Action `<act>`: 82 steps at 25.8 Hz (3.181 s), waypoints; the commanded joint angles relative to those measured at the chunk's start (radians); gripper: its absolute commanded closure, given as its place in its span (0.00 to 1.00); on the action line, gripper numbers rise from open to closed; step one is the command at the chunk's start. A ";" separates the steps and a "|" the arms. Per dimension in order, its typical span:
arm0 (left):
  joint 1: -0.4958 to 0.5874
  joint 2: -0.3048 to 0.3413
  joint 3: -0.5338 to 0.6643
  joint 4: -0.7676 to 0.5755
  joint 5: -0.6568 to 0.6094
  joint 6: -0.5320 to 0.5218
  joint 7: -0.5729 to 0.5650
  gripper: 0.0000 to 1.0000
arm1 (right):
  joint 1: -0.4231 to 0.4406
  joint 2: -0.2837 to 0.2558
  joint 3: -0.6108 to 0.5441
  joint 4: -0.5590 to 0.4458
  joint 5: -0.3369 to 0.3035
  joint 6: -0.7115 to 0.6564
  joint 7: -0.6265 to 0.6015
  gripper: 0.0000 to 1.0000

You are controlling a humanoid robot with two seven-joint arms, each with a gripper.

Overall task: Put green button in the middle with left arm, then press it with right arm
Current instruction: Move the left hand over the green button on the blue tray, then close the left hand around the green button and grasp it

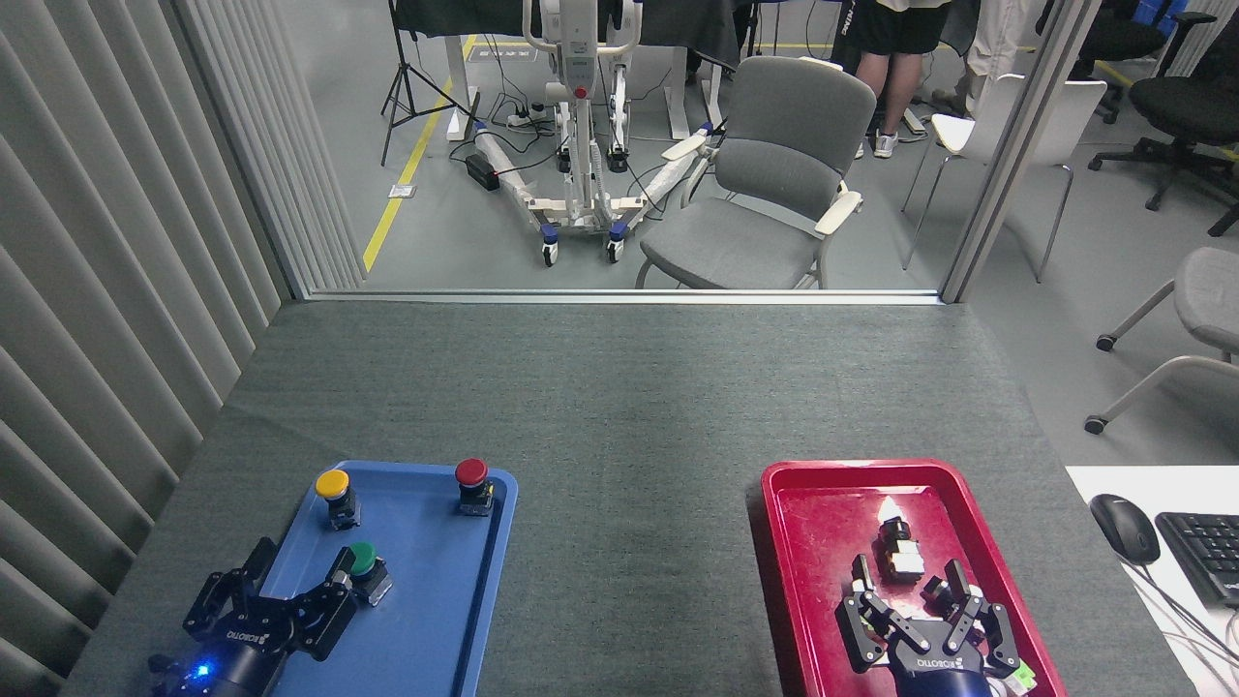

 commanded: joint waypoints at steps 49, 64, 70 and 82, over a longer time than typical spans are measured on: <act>-0.003 0.074 -0.018 0.025 0.019 -0.038 0.003 0.00 | 0.011 -0.022 0.002 0.001 0.000 -0.003 -0.018 0.00; 0.009 0.084 -0.118 0.052 0.016 -0.048 0.003 0.00 | 0.011 -0.023 0.002 0.001 0.000 -0.004 -0.018 0.00; 0.004 0.084 -0.123 0.167 0.016 -0.049 0.002 0.00 | 0.011 -0.023 0.002 0.001 0.000 -0.004 -0.018 0.00; -0.129 0.079 -0.219 0.342 0.016 -0.063 0.002 0.00 | 0.011 -0.023 0.002 0.001 0.000 -0.006 -0.017 0.00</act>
